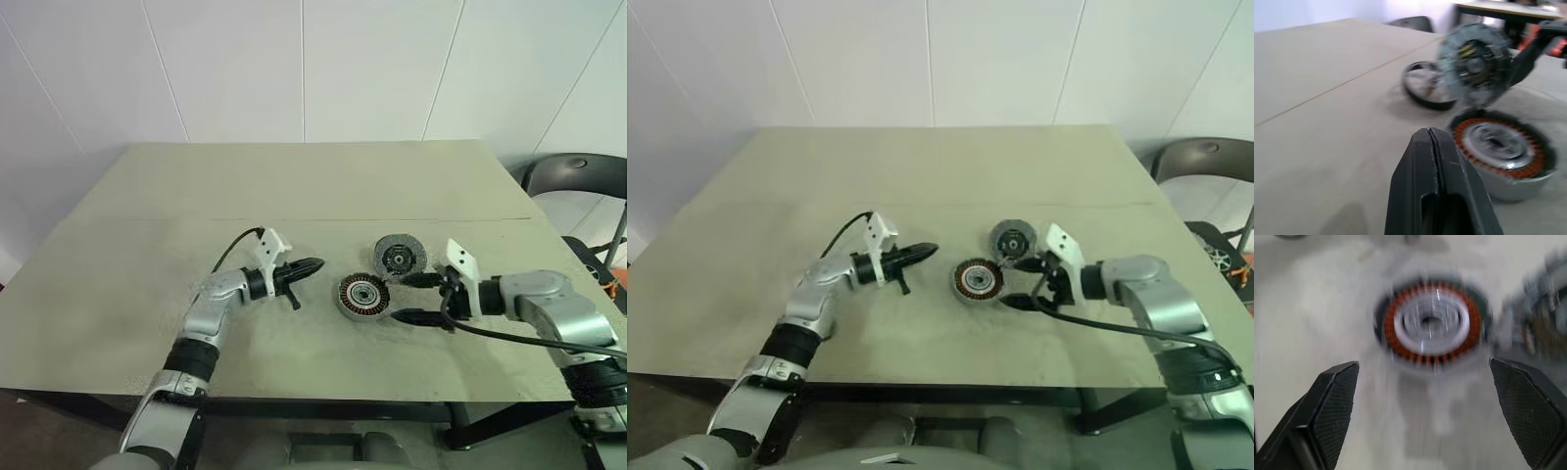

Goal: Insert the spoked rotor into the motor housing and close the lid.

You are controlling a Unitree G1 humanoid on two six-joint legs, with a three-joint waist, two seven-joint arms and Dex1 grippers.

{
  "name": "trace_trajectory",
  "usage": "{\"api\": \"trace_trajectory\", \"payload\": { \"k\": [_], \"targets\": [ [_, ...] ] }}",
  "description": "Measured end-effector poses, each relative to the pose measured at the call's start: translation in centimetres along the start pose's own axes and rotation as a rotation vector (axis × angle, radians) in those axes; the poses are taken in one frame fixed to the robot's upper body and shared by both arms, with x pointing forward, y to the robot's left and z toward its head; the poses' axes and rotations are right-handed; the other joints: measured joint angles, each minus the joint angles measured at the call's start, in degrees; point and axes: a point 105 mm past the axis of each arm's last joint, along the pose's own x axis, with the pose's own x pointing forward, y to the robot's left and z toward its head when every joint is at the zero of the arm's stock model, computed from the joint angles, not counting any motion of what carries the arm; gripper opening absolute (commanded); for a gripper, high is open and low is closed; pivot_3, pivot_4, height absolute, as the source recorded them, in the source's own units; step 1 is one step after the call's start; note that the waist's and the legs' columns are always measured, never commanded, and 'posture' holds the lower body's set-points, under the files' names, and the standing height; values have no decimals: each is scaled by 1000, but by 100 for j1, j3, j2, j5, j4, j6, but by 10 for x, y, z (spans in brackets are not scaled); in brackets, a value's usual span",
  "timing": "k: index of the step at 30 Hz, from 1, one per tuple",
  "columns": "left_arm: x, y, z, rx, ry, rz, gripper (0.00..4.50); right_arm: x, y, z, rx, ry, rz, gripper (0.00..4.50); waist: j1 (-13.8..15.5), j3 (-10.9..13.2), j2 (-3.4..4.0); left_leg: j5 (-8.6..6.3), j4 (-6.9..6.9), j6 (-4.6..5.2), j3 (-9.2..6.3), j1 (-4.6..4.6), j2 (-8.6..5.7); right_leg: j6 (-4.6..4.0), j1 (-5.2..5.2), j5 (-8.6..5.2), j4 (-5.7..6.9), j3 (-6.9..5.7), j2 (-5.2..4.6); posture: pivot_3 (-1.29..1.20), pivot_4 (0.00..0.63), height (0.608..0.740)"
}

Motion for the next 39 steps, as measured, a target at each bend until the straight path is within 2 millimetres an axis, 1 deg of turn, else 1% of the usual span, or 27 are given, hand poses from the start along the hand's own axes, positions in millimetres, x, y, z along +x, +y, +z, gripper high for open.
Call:
{"api": "trace_trajectory", "payload": {
  "k": [3, 6, 8, 10, 14, 17, 20, 23, 24, 27, 28, 29, 30, 32, 33, 36, 39],
  "targets": [
    [18, -6, 3, 37, 33, -79, 25, -1, -1, -1, 2, 4, -6, 4500, -8, 8, -8, -1, 2, 1, 14, 4, 3, -2, 0, 8, -3, 1, 0, 0, 0, 740],
    [34, -11, 10, 78, 41, -145, 25, 0, -2, -1, 3, -1, -19, 4500, -3, 13, -16, -2, 1, 3, 14, 2, 7, 1, -1, 9, -7, 1, 0, 0, 0, 740],
    [40, -17, 11, 92, 44, -187, 25, 2, 0, -1, 5, -6, -22, 4500, 2, 14, -18, -5, -2, 9, 14, 1, 7, 4, -1, 11, -11, 1, 0, 0, 0, 740],
    [45, -23, 7, 100, 63, -222, 25, 6, 0, -1, 11, -18, -26, 4500, 1, 17, -22, -7, -2, 12, 14, -1, 7, 14, -3, 17, -14, 1, -1, 0, 0, 740],
    [48, -34, -7, 109, 126, -294, 25, 8, 0, 0, 12, -26, -35, 4500, 3, 20, -21, -7, -2, 13, 14, -2, 7, 14, -4, 18, -14, 2, -1, 0, 0, 740],
    [46, -39, -12, 100, 138, -329, 25, 9, 0, 0, 13, -30, -35, 4500, 1, 20, -21, -8, 1, 13, 14, -2, 7, 14, -3, 18, -14, 2, -1, 0, 0, 740],
    [44, -41, -16, 88, 137, -324, 25, 12, 1, 1, 15, -35, -33, 4500, 1, 20, -20, -8, 1, 13, 14, 0, 8, 15, -2, 18, -13, 2, -1, 0, 0, 740],
    [42, -39, -15, 85, 128, -309, 580, 13, 1, 3, 10, -41, -31, 4500, -1, 20, -20, -7, 1, 13, 13, 0, 8, 15, -3, 18, -13, 2, -1, 0, 0, 740],
    [41, -38, -14, 90, 126, -305, 853, 14, 1, 4, 8, -42, -29, 4500, -3, 20, -20, -7, 1, 13, 13, 0, 8, 14, -3, 19, -12, 2, -1, 0, 0, 740],
    [38, -35, -11, 92, 110, -286, 1832, 17, 0, 5, 0, -39, -25, 4500, -3, 20, -20, -7, 0, 13, 13, 1, 8, 14, -1, 19, -12, 2, -1, 0, 0, 740],
    [37, -35, -11, 89, 108, -276, 2248, 18, 0, 5, 3, -37, -23, 4500, -1, 20, -20, -7, 0, 13, 13, 2, 8, 14, -1, 19, -12, 2, -1, 0, 0, 740],
    [36, -33, -11, 87, 102, -257, 2517, 19, 0, 4, 3, -36, -21, 4500, 0, 20, -20, -7, 1, 13, 12, 2, 8, 14, -2, 19, -12, 2, -1, 0, 0, 740],
    [35, -29, -11, 82, 93, -226, 2897, 20, 1, 4, 1, -35, -19, 4500, -1, 20, -20, -7, 1, 13, 12, 2, 8, 14, -2, 19, -11, 3, -1, 0, 0, 740],
    [32, -20, -8, 80, 79, -161, 3466, 21, 1, 5, -1, -38, -17, 4500, 1, 20, -20, -7, 1, 13, 11, 2, 9, 14, -3, 19, -9, 3, -1, 0, 0, 740],
    [29, -15, -7, 84, 73, -125, 3821, 21, 1, 5, -1, -40, -15, 4500, -2, 20, -20, -7, 1, 13, 11, 2, 9, 14, -3, 20, -8, 3, -1, 0, 0, 740],
    [16, 3, -5, 92, 67, -11, 3821, 22, 2, 5, 0, -42, -14, 4500, -7, 19, -19, -7, 0, 13, 11, 5, 9, 13, -3, 20, -6, 4, -1, 0, 0, 740],
    [-4, 21, -16, 66, 80, 133, 3821, 22, 2, 5, 0, -43, -14, 4500, -3, 19, -19, -7, 0, 13, 10, 6, 9, 6, -4, 25, -5, 4, -1, 0, 0, 740]
  ]
}}
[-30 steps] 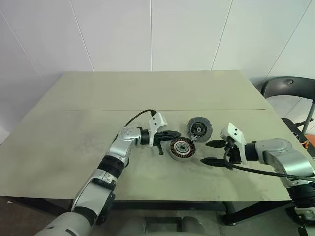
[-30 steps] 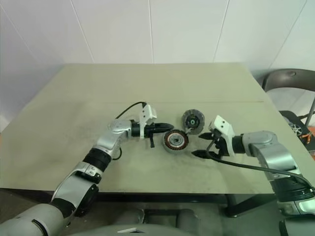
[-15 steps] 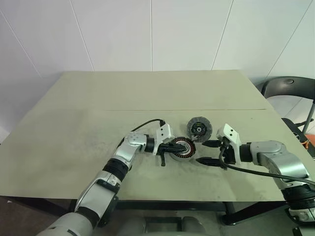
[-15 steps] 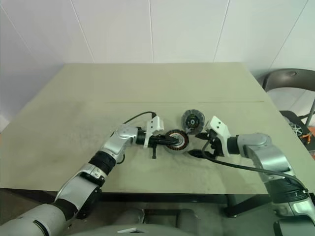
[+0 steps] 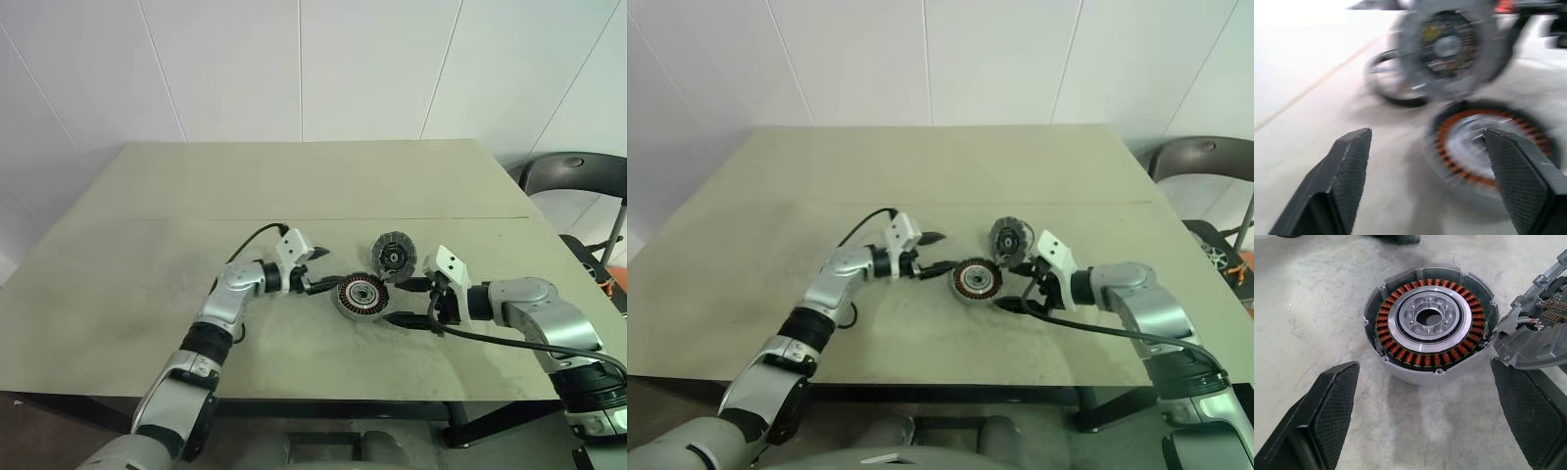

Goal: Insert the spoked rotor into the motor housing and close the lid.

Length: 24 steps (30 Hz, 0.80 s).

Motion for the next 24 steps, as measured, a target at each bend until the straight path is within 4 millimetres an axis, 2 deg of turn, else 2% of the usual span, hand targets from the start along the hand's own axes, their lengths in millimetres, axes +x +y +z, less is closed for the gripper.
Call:
{"api": "trace_trajectory", "payload": {
  "k": [5, 9, 17, 24],
  "targets": [
    [-27, 21, -28, -85, 51, 216, 3821, 1, 0, -1, 4, -2, 0, 4500, 3, 0, 0, 0, 2, 0, 1, 1, -1, -6, 2, 4, 0, 1, 0, 0, 0, 740],
    [-41, 15, -45, -135, 78, 266, 3821, 2, 0, -3, 16, -3, 0, 4500, 7, 0, 0, 0, 3, 0, 2, 0, -1, -15, 2, 9, 1, 1, 0, 0, 0, 740],
    [-45, 12, -42, -179, 55, 281, 3821, 7, 1, -4, 19, -5, 10, 4500, 0, -1, 1, 0, 5, 0, 4, 2, 0, -16, 4, 10, 2, 1, 0, 0, 0, 740],
    [-47, 16, -48, -214, 103, 310, 3821, 8, 2, -3, 20, -10, 13, 4500, 5, -1, 2, 0, 7, 0, 4, 5, -1, -17, 7, 10, 2, 1, 0, 0, 0, 740]
  ]
}}
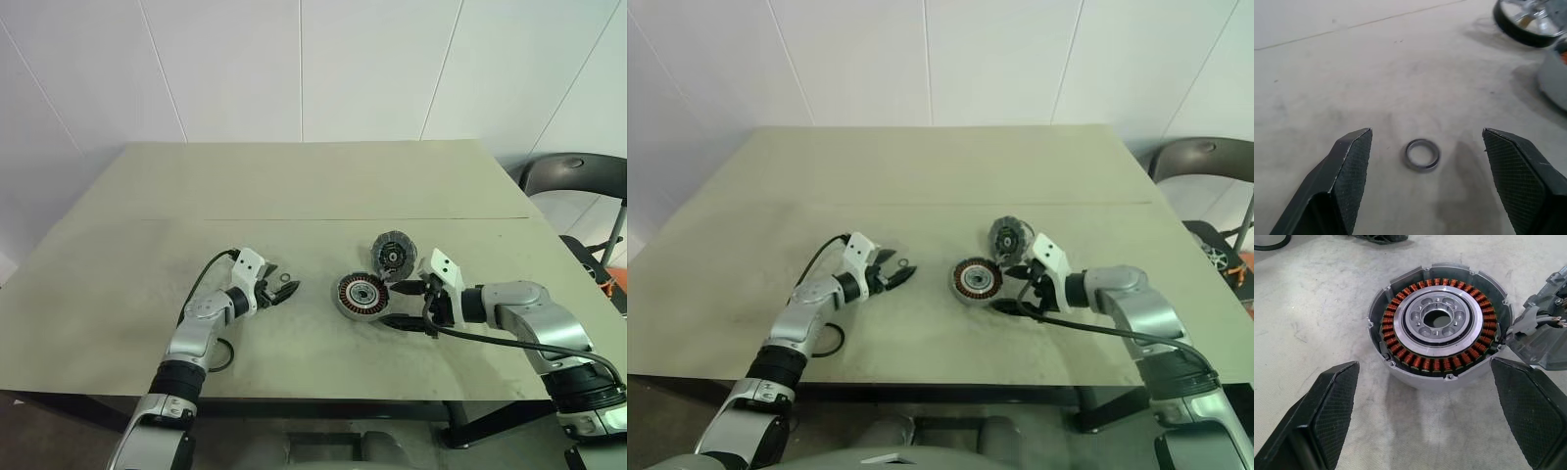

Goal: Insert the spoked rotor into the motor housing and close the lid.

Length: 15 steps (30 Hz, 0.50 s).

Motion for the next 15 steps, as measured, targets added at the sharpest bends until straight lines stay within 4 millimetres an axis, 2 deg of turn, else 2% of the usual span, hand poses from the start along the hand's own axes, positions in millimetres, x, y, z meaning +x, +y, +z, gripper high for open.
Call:
{"api": "trace_trajectory", "payload": {
  "k": [13, 15],
  "targets": [
    [8, 0, 3, -2, 60, -4, 3821, 2, 0, 1, 2, -7, -8, 4500, 3, -6, 9, 1, 8, -1, 2, 9, 0, 10, 12, -7, 1, 0, 1, 0, 0, 740],
    [8, 1, 2, -6, 69, -6, 3438, 2, -1, 1, 1, -7, -10, 4500, 5, -7, 9, 1, 9, -1, 2, 9, 0, 10, 13, -7, 1, 0, 1, 0, 0, 740]
  ]
}}
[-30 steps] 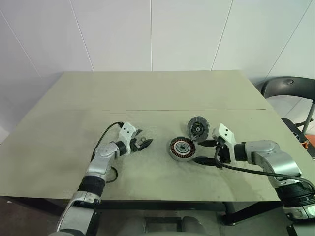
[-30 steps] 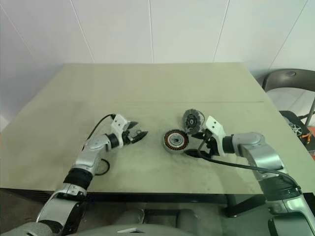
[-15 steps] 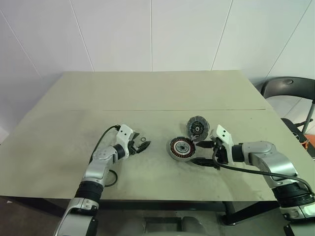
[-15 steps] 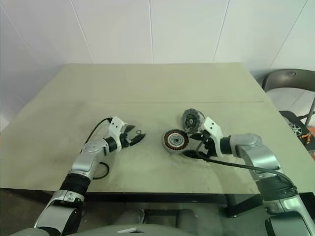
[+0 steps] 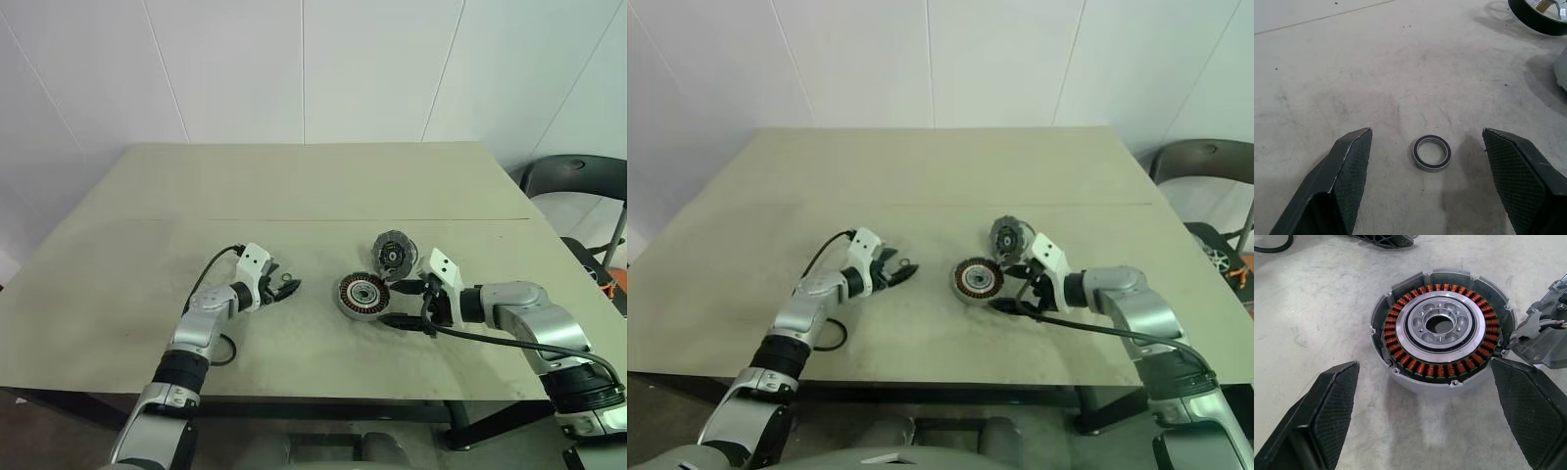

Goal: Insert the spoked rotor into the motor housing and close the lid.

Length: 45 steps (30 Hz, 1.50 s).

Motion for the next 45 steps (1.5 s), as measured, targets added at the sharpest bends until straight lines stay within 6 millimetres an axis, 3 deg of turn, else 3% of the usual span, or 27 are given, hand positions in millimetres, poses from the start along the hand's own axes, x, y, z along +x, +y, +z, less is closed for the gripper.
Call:
{"api": "trace_trajectory", "payload": {
  "k": [9, 17, 23, 29, 35, 45],
  "targets": [
    [-2, 2, -1, 0, 25, -3, 673, 0, -1, 0, -2, -2, -8, 4500, -3, -1, 2, 0, -6, 0, -1, -1, 0, -16, -4, 11, -2, 0, -1, 0, 0, 740],
    [-3, 0, -1, 5, 16, -29, 676, 1, -1, 1, 0, -8, -6, 4500, -5, -2, 3, 0, -6, 0, 1, -2, 0, -10, -4, 7, -3, 0, -1, 0, 0, 740],
    [-5, -22, 7, -10, -73, -166, 676, -2, -2, 0, 13, -13, 0, 4500, -4, -1, 2, 0, -5, 0, 0, -8, 0, -18, -11, 12, -2, 0, -1, 0, 0, 740],
    [-5, -30, 34, 19, -167, -270, 676, -33, -18, -3, 28, -5, -48, 4500, -1, 0, 0, 0, -2, 0, 3, -8, -1, -16, -7, 10, -5, 0, -1, 0, 0, 740],
    [11, -48, 57, 91, -181, -419, 676, -49, -32, -22, 37, 69, -113, 4500, -6, 0, 0, 0, -2, 1, 10, -7, -3, -13, -6, 8, -5, 1, 0, 0, 0, 740],
    [38, -88, 59, 236, -84, -660, 676, -52, -39, -33, 26, 125, -161, 4500, -12, 3, -3, 0, -5, 1, 12, -9, -4, -10, -9, 9, -6, 2, 0, 0, 0, 740]
  ]
}}
